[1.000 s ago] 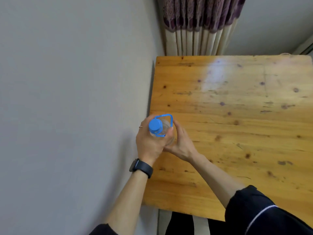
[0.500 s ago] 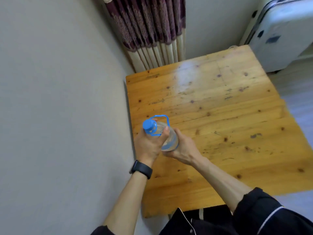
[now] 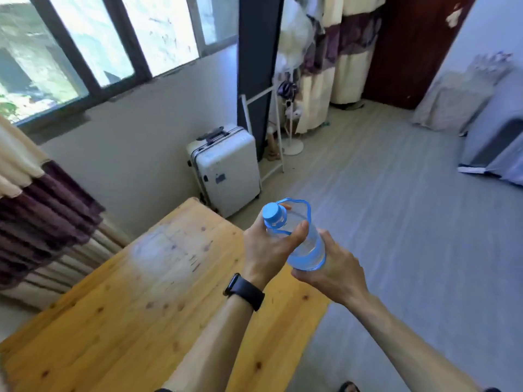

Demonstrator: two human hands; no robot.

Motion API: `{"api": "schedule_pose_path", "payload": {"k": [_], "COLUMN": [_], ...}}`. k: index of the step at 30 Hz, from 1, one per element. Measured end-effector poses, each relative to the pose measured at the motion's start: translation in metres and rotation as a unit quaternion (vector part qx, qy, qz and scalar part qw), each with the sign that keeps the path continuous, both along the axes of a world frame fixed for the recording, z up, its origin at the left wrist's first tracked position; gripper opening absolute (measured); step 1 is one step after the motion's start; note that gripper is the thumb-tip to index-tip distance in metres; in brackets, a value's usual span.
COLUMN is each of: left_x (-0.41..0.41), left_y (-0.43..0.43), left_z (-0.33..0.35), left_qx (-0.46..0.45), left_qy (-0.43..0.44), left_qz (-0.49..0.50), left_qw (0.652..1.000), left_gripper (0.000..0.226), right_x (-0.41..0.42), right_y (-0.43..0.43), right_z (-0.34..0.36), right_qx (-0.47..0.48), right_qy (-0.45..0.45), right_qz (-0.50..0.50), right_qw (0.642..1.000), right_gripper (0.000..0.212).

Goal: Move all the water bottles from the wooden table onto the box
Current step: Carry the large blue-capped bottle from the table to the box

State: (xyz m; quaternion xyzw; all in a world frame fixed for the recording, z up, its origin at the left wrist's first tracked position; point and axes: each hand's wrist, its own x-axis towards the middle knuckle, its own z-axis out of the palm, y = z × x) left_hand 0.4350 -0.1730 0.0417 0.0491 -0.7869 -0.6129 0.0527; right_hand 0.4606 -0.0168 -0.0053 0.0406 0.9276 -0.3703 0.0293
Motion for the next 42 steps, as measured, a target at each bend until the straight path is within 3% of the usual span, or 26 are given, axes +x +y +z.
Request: {"api": "schedule_pose_path", "payload": {"k": [4, 10, 19, 29, 35, 42], "left_x": [-0.043, -0.100, -0.188, -0.377, -0.512, -0.638], "left_y": [0.114, 0.265, 0.413, 0.553, 0.647, 0.774], "left_z": [0.029, 0.056, 0.090, 0.085, 0.099, 0.088], "left_qx": [0.003, -0.027, -0.034, -0.055, -0.079, -0.093], "left_qy": [0.037, 0.069, 0.123, 0.130, 0.133, 0.122], "left_qz": [-0.098, -0.160, -0.230, -0.280, -0.331, -0.378], "left_qw": [0.995, 0.984, 0.965, 0.949, 0.931, 0.913], "left_gripper": [0.032, 0.031, 0.033, 0.033, 0.031, 0.035], "right_x": [-0.020, -0.059, -0.134, -0.302, -0.427, -0.542], "right_y": [0.107, 0.248, 0.390, 0.517, 0.595, 0.710], "right_z": [0.025, 0.050, 0.074, 0.078, 0.090, 0.084], "right_qx": [-0.015, -0.018, -0.005, 0.036, 0.014, -0.009], "right_qy": [0.019, 0.048, 0.093, 0.031, 0.022, 0.001], "right_qz": [-0.063, -0.130, -0.186, -0.244, -0.279, -0.312], "right_qw": [0.998, 0.990, 0.978, 0.969, 0.960, 0.950], "right_gripper": [0.062, 0.062, 0.073, 0.067, 0.074, 0.065]}}
